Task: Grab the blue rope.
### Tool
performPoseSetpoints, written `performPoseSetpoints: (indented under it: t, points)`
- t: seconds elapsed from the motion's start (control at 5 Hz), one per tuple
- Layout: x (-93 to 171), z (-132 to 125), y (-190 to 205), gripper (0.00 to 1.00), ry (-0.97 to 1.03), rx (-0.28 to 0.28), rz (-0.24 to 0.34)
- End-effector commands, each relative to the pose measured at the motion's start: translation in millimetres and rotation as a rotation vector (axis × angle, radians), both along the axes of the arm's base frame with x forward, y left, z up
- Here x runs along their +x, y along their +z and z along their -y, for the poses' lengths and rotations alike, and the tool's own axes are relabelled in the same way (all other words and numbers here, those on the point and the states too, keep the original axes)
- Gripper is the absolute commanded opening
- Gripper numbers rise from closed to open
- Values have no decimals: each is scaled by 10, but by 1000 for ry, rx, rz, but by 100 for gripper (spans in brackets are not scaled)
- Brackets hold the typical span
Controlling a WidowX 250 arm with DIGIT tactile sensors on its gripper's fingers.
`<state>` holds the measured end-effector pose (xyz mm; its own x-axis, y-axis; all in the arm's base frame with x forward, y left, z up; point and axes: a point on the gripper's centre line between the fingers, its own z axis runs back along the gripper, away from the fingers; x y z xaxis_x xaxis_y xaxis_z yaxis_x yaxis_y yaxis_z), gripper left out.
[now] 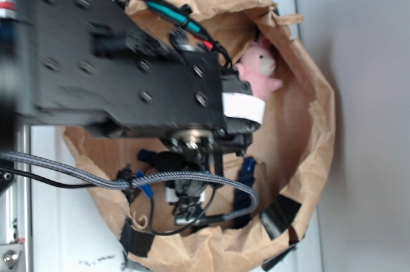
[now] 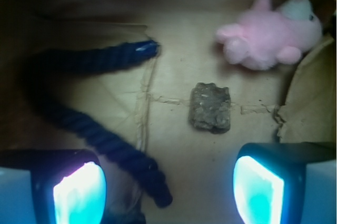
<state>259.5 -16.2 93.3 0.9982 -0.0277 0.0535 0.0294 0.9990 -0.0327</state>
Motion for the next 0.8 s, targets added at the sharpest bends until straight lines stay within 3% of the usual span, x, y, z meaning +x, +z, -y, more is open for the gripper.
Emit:
performPoseSetpoints:
  t: [0.0, 0.2, 0.4, 0.6]
  points:
    - [62, 133, -194, 100, 21, 3, -16]
    - [-67, 316, -290, 100, -42, 9, -23]
    - [-72, 403, -375, 100, -128, -93, -49]
    - [-19, 387, -386, 100, -178, -129, -54]
